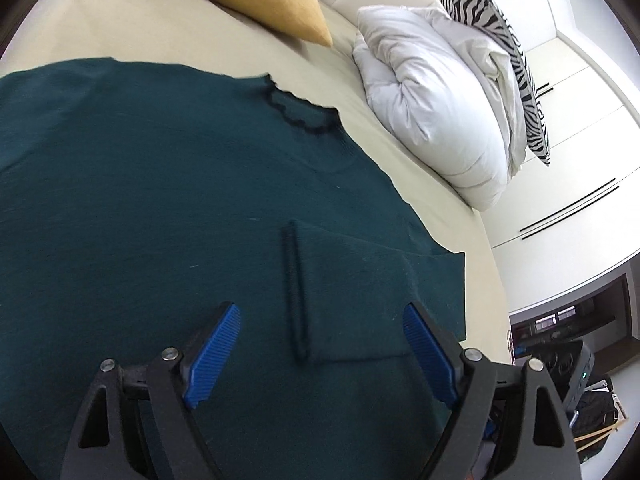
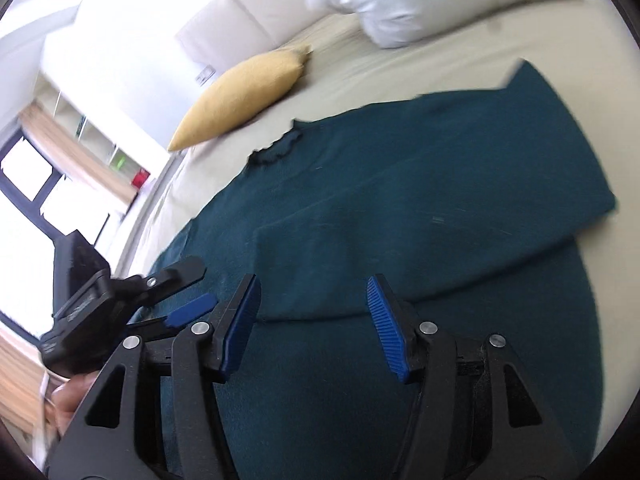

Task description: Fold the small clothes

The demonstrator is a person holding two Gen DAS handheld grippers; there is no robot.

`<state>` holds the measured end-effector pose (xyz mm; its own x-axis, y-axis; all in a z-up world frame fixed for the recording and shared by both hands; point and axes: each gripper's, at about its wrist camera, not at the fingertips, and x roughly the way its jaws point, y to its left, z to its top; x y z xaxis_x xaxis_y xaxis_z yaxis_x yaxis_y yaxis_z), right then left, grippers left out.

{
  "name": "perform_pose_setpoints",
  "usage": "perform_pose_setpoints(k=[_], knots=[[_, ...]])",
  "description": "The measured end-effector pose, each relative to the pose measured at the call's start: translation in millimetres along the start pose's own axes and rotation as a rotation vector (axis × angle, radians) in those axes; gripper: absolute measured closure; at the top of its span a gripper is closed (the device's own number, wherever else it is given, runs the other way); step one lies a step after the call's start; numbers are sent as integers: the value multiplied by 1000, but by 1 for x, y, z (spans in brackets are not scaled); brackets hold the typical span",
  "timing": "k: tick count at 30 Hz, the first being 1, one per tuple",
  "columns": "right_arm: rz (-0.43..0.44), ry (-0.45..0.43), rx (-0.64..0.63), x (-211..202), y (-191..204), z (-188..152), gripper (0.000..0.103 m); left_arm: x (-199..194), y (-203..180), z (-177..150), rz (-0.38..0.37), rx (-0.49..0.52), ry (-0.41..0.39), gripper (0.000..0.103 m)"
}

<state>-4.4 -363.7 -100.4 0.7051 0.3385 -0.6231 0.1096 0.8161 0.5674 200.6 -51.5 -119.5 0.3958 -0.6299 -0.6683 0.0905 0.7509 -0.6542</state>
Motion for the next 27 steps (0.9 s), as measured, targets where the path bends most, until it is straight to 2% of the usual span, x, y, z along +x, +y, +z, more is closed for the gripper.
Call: perform_pose_setpoints(k=[2,4,5,6,7,8,9,10,12,16,19,23,27], knots=[[18,-16,100,-14,-27,4,49,21,-10,3,22,16,37,24],[36,-29,180,-23,-51,7,48,41,-16,5,58,31,79,35],[45,-29,219,-28,-65,5,47,44,-19,4,74,43,77,37],[65,-28,267,-29,-79,6,47,47,-24,5,103,68,67,46],[84,-28,300,-30,-88,6,47,49,-28,6,133,89,63,64],[97,-28,324,-31,-94,5,47,50,-30,6,153,98,62,74],[113,-32,346,-32,-101,4,47,50,-29,7,161,102,63,89],[124,-36,361,-35,-105,3,48,48,-28,8,162,103,63,93],[142,-41,391,-35,-111,3,48,43,-25,12,144,105,54,94],[165,-53,426,-28,-112,5,48,17,-22,25,141,112,-29,95],[173,-55,449,-28,-115,8,47,-7,-14,37,112,97,-100,95],[178,-42,459,-21,-112,15,47,-29,0,52,118,68,-175,95],[173,-52,478,-8,-108,28,48,-32,15,61,150,42,-188,95]])
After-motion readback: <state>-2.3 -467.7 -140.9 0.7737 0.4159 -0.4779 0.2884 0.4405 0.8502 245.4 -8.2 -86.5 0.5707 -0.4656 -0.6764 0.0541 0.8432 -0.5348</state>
